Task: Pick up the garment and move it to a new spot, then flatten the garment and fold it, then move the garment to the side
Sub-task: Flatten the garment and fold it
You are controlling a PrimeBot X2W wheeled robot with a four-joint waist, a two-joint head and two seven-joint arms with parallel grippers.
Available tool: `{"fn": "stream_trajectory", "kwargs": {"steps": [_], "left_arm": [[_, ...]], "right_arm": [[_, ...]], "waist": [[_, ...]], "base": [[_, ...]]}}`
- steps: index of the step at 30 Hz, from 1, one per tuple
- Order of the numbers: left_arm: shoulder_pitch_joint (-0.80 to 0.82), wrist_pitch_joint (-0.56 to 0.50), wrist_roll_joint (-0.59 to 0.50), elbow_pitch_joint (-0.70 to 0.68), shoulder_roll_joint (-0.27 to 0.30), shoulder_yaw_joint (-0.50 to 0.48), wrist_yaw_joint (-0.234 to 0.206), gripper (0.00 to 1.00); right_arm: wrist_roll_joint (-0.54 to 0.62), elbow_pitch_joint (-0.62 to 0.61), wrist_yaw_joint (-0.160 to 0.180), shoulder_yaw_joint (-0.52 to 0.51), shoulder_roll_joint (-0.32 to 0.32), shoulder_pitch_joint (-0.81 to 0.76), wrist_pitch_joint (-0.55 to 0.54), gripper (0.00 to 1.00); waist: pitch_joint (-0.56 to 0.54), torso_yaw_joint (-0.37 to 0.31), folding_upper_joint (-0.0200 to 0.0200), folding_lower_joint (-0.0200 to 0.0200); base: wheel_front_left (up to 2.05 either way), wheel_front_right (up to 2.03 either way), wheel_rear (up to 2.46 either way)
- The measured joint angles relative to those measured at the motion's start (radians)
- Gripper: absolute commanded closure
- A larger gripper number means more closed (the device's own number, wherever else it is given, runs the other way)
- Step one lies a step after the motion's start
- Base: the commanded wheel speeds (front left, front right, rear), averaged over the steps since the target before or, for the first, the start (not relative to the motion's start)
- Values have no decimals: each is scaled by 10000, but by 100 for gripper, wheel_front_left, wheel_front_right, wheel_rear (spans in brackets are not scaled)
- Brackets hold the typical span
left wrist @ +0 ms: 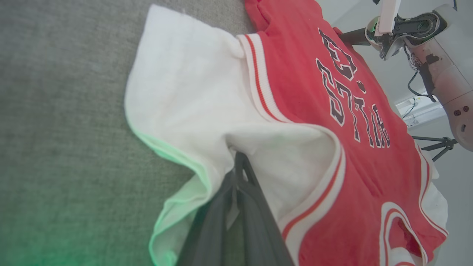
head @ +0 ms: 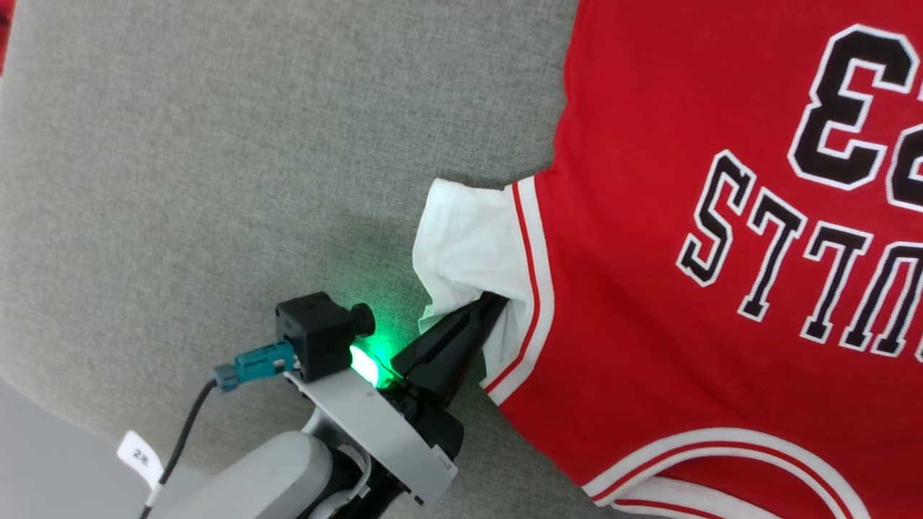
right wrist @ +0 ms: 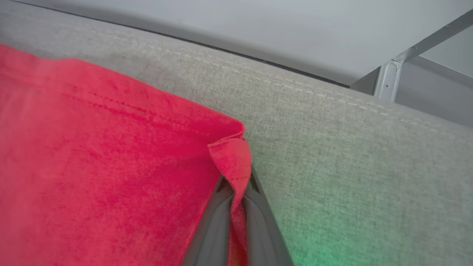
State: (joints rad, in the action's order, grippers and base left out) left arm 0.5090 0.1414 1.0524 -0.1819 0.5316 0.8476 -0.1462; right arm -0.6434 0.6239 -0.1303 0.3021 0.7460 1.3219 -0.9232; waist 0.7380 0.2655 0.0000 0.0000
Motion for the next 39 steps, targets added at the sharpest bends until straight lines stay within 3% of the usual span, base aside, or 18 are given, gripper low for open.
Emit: {"fn": "stream_trajectory", "kwargs": {"steps": [9, 17, 24, 33, 39], "left_arm": [[-20, -42, 153, 773, 40, -23, 61, 100], [-150, -462, 316, 1289, 732, -138, -10, 100], [-283, -757, 591, 1246, 1373, -364, -127, 100], [-463, -1057, 746, 1020, 1981, -510, -314, 100], [-537, -1162, 763, 807, 2217, -568, -477, 100]], "right_arm": [[-1442, -767, 0, 619, 535, -1771, 715, 100], [-2924, -2612, -10, 1081, 1866, -4794, 1016, 100], [-3847, -4591, -8, 1193, 2826, -7671, 1281, 100], [-4092, -6159, -8, 736, 3030, -10776, 1739, 100], [-3847, -6936, -8, 525, 2638, -12428, 1547, 100]], "waist": [[-895, -248, 0, 0], [-2054, -779, 0, 0], [-2829, -1733, 0, 0], [-3439, -2762, 0, 0], [-3592, -3350, 0, 1]], "base": [[0, 0, 0], [0, 0, 0], [0, 0, 0], [0, 0, 0], [0, 0, 0]]}}
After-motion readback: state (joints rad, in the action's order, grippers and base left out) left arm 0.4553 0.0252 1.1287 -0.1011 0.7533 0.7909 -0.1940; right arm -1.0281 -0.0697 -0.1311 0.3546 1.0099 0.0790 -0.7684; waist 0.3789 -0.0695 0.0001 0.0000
